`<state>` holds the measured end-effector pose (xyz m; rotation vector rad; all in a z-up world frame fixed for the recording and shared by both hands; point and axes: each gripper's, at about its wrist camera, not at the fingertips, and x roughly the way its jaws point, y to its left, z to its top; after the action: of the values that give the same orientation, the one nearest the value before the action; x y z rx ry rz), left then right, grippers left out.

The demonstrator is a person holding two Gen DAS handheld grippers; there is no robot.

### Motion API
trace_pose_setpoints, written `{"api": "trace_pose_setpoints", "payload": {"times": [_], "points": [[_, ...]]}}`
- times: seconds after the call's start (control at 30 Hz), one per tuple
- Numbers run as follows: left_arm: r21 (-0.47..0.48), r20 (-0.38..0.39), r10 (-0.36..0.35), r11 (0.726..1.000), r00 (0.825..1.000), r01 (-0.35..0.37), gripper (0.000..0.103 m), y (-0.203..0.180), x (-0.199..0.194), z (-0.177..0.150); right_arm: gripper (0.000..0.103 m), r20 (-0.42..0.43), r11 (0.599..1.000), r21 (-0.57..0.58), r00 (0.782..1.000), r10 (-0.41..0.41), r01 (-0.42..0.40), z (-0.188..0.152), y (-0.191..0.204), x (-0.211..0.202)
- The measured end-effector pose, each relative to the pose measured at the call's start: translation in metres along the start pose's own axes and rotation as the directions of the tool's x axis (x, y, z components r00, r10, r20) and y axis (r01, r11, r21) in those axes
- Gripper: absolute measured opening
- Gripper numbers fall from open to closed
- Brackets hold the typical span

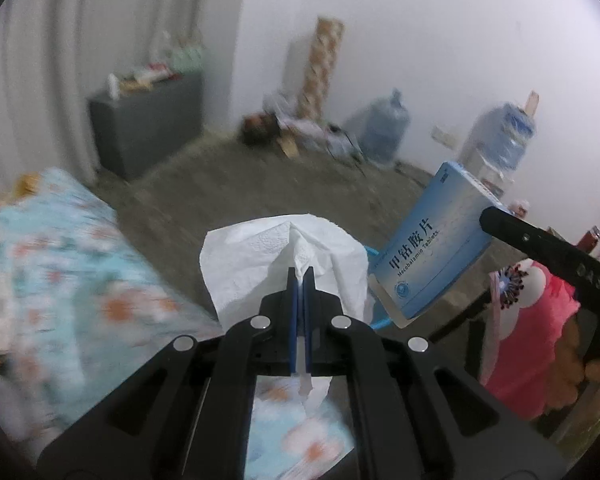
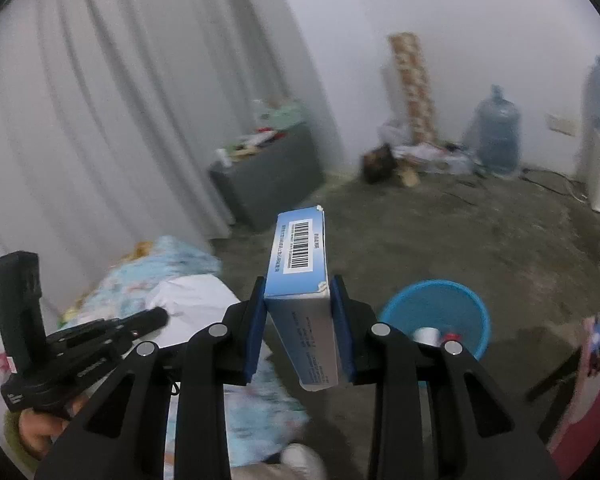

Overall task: Collect trash
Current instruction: 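Carry the tissue and blue box with both grippers toward the wastebasket, then open both grippers over the wastebasket to drop the tissue and box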

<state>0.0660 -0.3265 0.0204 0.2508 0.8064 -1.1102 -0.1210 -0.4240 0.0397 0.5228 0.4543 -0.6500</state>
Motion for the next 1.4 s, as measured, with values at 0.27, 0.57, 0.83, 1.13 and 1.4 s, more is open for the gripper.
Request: {"api": "trace_pose_setpoints", "payload": {"times": [0.27,0.57,0.83,1.13,1.4], "points": [[-0.005,-0.212,-0.08,0.997,0.974,0.081,0.001,-0.035,0.137,0.006,0.031,-0.081,0.985,0.153,0.995,-0.066,0.078,-0.005,-0.074,0.059],[-0.129,-0.293,-0.268,0.962,0.918,0.24,0.014,-0.074,0.25,0.037,0.033,-0.118,0.924,0.358,0.988,-0.095,0.132,0.0,-0.156,0.121],[-0.178,-0.365,-0.218,0.971,0.905,0.162,0.065,-0.078,0.288,0.023,0.066,-0.357,0.827,0.459,0.919,-0.164,0.326,-0.066,-0.225,0.189],[-0.196,-0.284,-0.218,0.966,0.934,0.166,0.068,-0.062,0.2,0.035,0.066,-0.308,0.837,0.473,0.942,-0.134,0.274,-0.068,-0.219,0.164],[-0.139,-0.196,-0.166,0.98,0.967,0.14,0.078,-0.049,0.072,0.021,0.075,-0.211,0.947,0.315,0.977,0.012,0.056,-0.029,-0.134,0.137]]}}
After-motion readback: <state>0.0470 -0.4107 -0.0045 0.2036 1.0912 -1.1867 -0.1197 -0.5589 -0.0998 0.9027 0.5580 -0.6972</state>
